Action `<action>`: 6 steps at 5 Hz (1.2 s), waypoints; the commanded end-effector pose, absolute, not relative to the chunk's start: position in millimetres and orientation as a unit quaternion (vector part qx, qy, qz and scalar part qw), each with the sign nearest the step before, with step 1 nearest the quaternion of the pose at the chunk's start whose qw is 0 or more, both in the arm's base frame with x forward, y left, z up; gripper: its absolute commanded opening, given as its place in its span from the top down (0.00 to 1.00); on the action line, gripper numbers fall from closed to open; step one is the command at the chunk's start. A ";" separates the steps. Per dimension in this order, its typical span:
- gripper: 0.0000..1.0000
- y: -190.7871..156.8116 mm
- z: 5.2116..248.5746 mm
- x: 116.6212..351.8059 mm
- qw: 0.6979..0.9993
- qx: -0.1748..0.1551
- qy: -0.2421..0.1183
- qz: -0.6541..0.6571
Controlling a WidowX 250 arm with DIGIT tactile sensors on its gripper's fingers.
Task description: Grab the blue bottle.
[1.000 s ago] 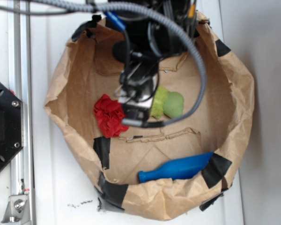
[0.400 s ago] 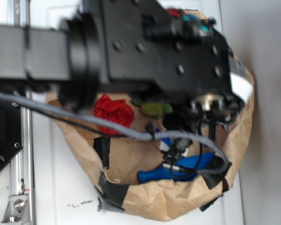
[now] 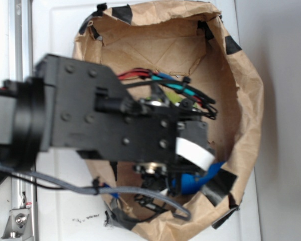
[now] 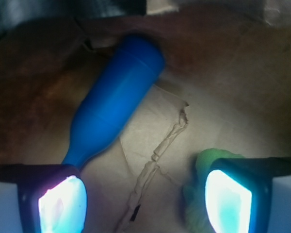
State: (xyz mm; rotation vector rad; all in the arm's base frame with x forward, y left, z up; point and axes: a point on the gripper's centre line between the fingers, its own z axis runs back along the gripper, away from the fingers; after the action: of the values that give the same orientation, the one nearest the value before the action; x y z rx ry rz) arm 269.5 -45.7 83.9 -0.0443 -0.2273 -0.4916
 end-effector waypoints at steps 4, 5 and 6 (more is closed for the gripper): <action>0.00 -41.3 96.1 294.7 0.977 -0.062 -0.160 -0.129; 0.00 -41.3 96.1 294.7 0.977 -0.062 -0.160 -0.129; 0.00 -41.3 96.1 294.7 0.977 -0.062 -0.160 -0.129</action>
State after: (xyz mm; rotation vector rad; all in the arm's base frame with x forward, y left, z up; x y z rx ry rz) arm 285.8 -34.8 79.9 -0.1296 -0.2701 -0.2511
